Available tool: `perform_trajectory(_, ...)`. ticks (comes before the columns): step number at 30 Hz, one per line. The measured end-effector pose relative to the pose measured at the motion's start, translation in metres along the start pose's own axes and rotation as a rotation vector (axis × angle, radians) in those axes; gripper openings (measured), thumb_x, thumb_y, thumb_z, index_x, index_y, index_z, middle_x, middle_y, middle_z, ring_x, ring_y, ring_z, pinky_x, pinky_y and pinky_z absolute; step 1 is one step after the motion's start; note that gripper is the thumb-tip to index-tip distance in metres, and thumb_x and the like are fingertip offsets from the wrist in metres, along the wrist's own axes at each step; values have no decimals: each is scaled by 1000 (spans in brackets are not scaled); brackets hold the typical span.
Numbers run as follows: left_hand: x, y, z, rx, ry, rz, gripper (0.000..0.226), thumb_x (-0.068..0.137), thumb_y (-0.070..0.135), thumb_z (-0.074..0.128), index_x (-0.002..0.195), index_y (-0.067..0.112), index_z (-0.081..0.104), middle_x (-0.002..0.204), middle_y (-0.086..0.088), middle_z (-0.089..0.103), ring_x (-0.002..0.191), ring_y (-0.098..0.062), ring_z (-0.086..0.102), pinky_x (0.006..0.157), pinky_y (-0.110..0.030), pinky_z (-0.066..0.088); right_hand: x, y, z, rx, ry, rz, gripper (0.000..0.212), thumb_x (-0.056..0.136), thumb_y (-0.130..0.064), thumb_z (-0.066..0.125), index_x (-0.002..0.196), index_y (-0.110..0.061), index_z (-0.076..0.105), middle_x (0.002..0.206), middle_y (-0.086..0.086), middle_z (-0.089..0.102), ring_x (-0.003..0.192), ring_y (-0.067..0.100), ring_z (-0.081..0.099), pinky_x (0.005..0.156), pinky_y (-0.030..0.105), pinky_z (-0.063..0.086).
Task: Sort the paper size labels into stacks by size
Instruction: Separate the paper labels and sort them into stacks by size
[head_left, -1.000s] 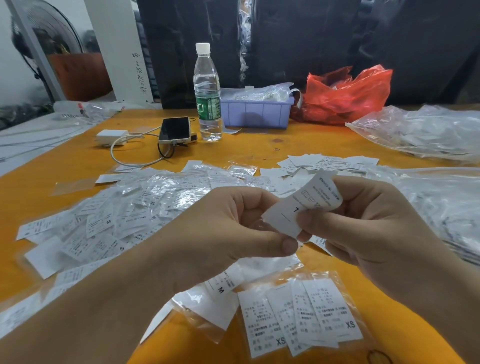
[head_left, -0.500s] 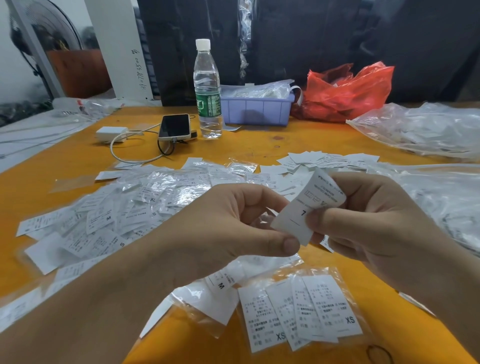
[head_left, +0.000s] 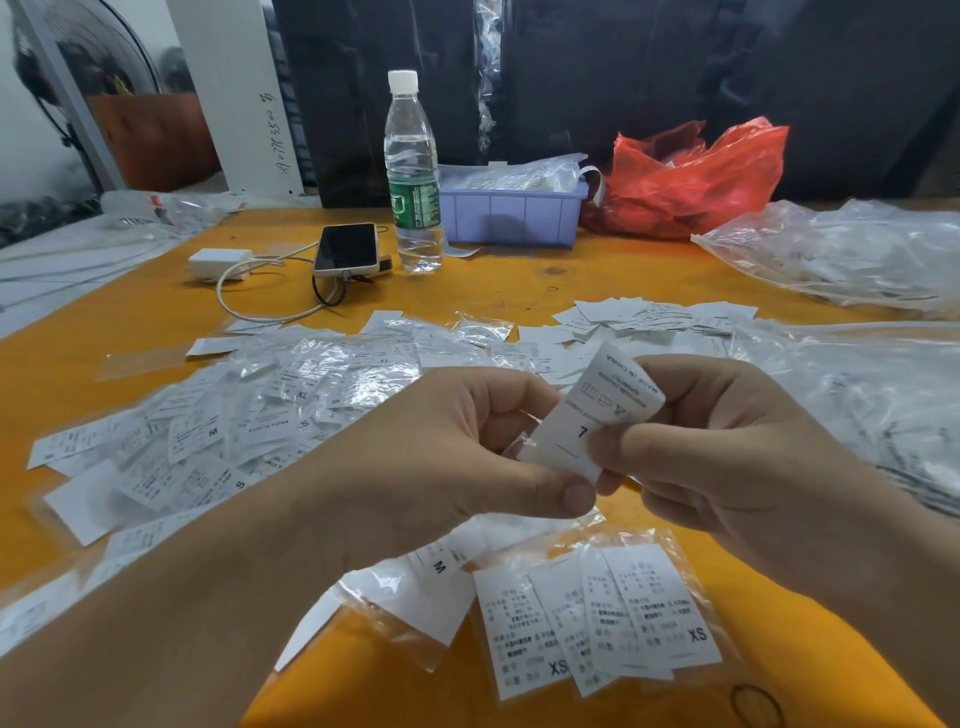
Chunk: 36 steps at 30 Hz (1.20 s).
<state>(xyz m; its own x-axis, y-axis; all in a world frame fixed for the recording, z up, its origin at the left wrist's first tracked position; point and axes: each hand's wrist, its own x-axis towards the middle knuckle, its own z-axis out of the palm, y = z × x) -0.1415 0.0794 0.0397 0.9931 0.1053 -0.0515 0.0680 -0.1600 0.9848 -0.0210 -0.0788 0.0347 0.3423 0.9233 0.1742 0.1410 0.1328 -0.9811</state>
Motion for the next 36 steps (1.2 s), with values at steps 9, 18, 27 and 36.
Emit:
perform_trajectory(9,0,-4,2,211,114,90,34,70,22,81,102,22,72,94,2,77,90,-20,73,86,-39,59,0,5,-5,-48,-77,30,19,77,-6,64,92,0,74,65,13,62,39,1,38,40,11,31)
perform_trajectory(18,2,-6,1,422,462,84,49,48,65,81,77,32,58,65,18,62,51,2,49,46,-11,40,0,2,-3,-140,65,-18,13,78,-22,68,86,-18,78,66,4,64,38,9,26,38,20,23)
perform_trajectory(27,1,-8,2,457,372,186,42,59,62,72,73,22,65,56,4,54,50,-5,46,49,-20,42,2,-1,0,-82,29,72,14,80,-25,64,72,-28,76,46,-12,54,36,6,23,37,17,21)
perform_trajectory(36,2,-6,0,331,340,177,31,54,55,76,71,31,70,70,5,71,64,-14,65,59,-26,58,1,-1,-2,-102,148,-33,17,78,-23,64,66,-14,72,46,-8,52,34,2,32,39,12,28)
